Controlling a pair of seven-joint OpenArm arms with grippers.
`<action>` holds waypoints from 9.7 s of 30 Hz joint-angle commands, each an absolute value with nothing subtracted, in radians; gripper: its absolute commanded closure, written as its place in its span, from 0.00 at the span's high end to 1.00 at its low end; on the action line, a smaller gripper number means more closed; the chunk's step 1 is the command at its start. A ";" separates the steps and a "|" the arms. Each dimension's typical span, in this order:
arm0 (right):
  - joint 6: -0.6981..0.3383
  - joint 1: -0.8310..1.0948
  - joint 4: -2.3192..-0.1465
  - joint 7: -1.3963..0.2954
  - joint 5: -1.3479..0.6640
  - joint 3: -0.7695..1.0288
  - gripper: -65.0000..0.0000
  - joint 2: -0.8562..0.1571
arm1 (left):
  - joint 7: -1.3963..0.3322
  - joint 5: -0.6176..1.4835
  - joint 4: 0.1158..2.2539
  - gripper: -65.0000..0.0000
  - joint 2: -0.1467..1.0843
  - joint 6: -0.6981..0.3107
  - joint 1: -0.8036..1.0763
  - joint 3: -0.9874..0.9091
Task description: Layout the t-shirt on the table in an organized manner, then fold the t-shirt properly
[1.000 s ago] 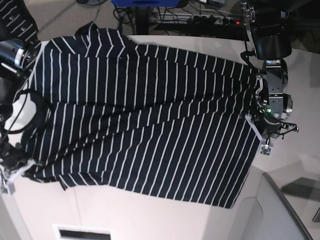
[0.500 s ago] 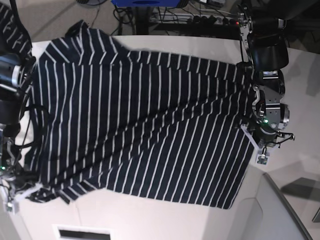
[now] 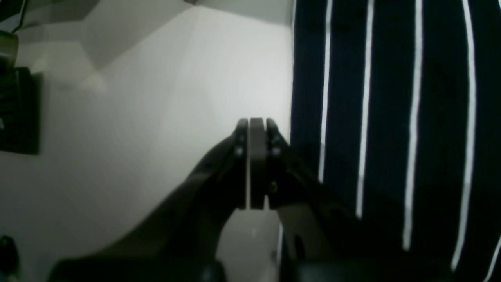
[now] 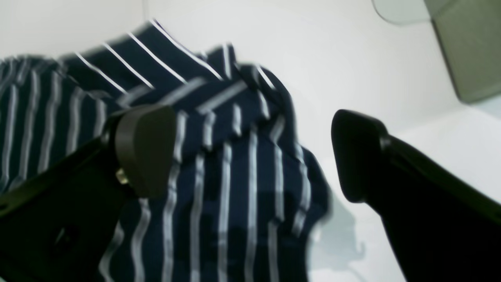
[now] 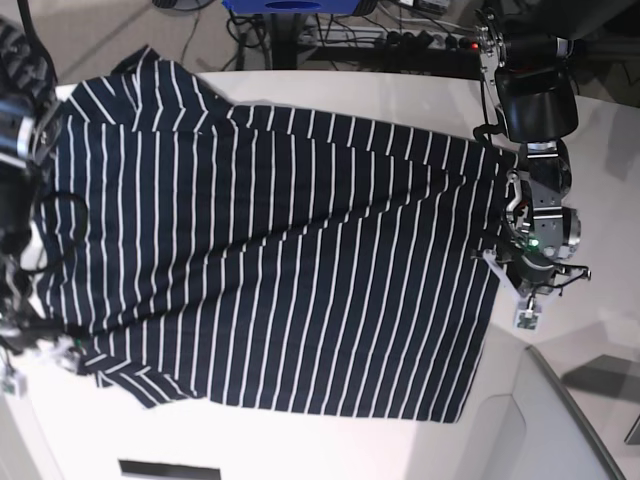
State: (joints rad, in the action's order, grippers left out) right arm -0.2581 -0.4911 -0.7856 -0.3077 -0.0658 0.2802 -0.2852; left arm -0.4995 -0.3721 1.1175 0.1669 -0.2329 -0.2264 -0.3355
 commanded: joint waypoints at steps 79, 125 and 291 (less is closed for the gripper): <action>-0.403 0.456 -1.534 -0.685 -0.572 0.599 0.81 -0.059 | -0.831 -0.441 1.294 0.00 0.314 -0.685 -0.035 -0.114; -0.403 0.453 -1.534 -0.685 -0.570 0.598 0.81 -0.058 | -0.934 -0.464 1.300 0.31 0.268 -0.698 -0.015 -0.104; -0.493 0.473 -1.592 -0.648 -0.568 0.601 0.81 -0.035 | -0.567 0.337 1.276 0.58 0.317 -0.698 0.450 -0.693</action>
